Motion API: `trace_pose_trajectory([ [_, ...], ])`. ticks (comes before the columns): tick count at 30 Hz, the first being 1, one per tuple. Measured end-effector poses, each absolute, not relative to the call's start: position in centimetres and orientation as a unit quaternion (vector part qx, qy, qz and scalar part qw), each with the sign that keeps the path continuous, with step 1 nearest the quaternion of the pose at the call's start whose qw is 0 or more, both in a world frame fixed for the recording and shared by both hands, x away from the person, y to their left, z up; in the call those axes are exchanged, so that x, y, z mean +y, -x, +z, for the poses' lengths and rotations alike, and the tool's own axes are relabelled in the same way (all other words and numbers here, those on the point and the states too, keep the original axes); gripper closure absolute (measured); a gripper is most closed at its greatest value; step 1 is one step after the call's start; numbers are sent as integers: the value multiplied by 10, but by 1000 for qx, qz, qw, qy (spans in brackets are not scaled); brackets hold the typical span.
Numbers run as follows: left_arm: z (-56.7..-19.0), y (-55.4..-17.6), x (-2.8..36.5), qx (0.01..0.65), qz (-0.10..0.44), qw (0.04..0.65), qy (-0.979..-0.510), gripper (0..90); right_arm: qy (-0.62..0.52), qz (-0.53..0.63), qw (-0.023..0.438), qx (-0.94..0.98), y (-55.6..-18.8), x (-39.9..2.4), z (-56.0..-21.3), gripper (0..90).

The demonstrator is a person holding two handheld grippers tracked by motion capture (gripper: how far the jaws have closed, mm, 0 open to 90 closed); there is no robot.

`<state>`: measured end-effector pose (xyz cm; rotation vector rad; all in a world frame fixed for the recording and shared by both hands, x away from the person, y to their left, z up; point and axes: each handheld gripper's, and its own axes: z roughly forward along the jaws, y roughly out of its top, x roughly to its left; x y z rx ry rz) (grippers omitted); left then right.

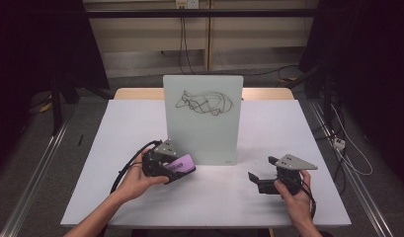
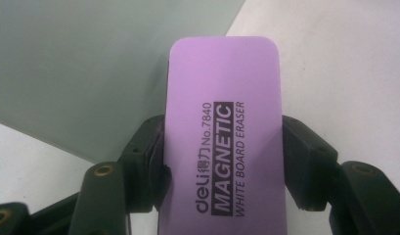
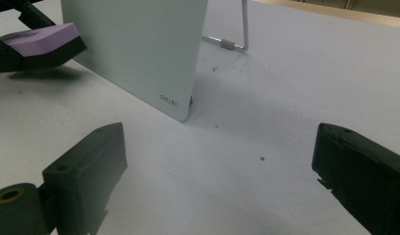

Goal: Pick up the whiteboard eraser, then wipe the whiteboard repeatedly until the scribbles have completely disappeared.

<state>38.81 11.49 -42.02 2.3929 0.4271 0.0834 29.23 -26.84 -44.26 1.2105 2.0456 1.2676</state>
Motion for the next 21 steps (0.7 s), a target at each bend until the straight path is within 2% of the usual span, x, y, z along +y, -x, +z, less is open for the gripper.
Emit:
trace_pose_trajectory([
  [9,-418,-387,121,170,35,361,-916,403,-434,456,222,745,-293,-267,-443,58],
  [21,-403,-384,129,189,72,406,-891,404,-432,464,228,738,-292,-270,-441,52],
])
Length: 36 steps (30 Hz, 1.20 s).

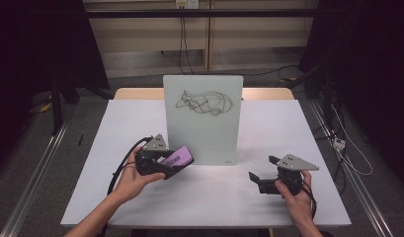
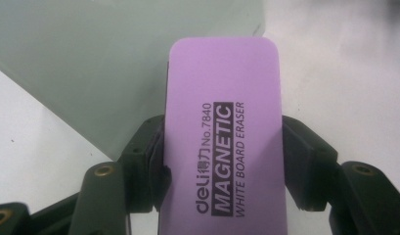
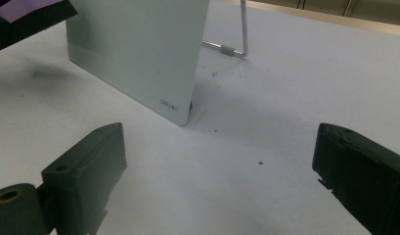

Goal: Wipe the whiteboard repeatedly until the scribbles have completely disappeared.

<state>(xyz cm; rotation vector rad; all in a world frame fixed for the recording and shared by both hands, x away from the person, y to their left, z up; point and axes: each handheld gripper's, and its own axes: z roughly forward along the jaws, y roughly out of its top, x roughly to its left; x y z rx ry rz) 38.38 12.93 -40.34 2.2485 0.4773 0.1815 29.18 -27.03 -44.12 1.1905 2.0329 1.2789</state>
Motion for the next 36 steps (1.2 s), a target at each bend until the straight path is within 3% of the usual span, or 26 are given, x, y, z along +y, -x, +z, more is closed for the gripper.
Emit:
trace_pose_trajectory([
  [10,-395,-379,135,194,70,443,-872,404,-436,459,227,740,-294,-267,-442,53],
  [36,-333,-378,139,183,156,490,-838,405,-430,463,221,743,-294,-268,-443,54],
])
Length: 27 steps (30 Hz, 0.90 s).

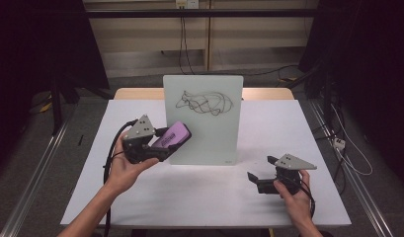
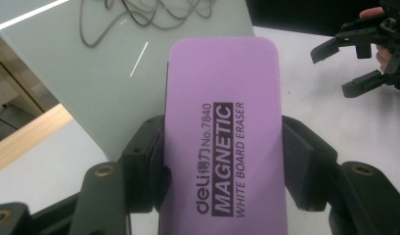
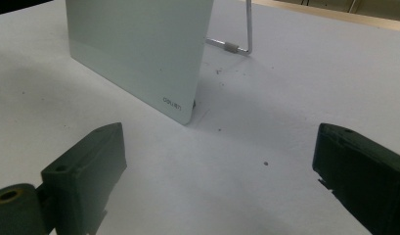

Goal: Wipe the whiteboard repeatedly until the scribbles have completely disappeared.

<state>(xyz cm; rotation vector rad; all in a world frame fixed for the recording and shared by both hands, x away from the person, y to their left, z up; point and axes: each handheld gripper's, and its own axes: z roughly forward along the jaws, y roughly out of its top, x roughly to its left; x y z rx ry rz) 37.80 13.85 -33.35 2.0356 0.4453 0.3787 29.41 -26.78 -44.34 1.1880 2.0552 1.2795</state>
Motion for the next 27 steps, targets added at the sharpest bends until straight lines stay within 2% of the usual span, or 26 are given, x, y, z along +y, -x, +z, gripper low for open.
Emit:
trace_pose_trajectory([
  [6,-321,-383,134,177,191,497,-828,406,-430,461,223,743,-294,-268,-443,54],
  [27,-297,-400,125,175,245,514,-803,406,-431,465,221,741,-293,-267,-443,56],
])
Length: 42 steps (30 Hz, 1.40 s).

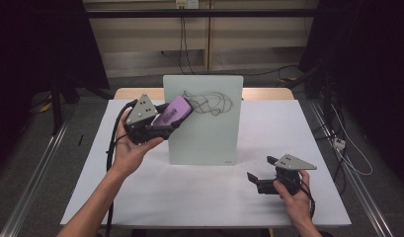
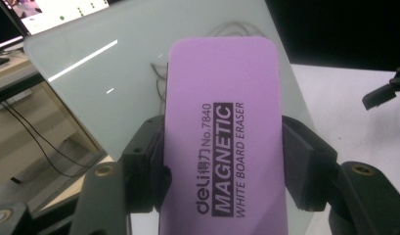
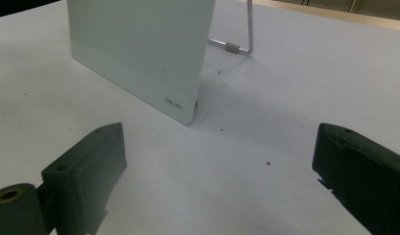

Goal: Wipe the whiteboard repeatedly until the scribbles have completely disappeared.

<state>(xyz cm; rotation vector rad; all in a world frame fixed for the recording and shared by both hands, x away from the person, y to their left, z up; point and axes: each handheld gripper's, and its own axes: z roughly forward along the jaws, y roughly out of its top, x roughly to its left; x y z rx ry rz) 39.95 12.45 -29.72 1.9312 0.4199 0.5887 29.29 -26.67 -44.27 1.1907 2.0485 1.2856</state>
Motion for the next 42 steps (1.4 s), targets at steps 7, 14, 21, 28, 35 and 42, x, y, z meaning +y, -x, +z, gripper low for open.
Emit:
trace_pose_trajectory([
  [7,-292,-409,117,175,257,513,-800,406,-430,465,222,742,-292,-268,-443,55],
  [14,-281,-419,113,170,279,507,-798,406,-427,464,222,744,-291,-267,-443,55],
  [21,-274,-426,106,169,289,501,-798,407,-426,464,222,744,-291,-267,-443,55],
  [28,-275,-435,102,166,294,495,-801,406,-426,463,221,745,-291,-267,-443,55],
  [35,-278,-436,98,155,306,480,-807,408,-422,465,219,747,-291,-267,-443,55],
  [42,-279,-436,97,149,311,473,-811,409,-421,465,219,747,-290,-266,-443,55],
])
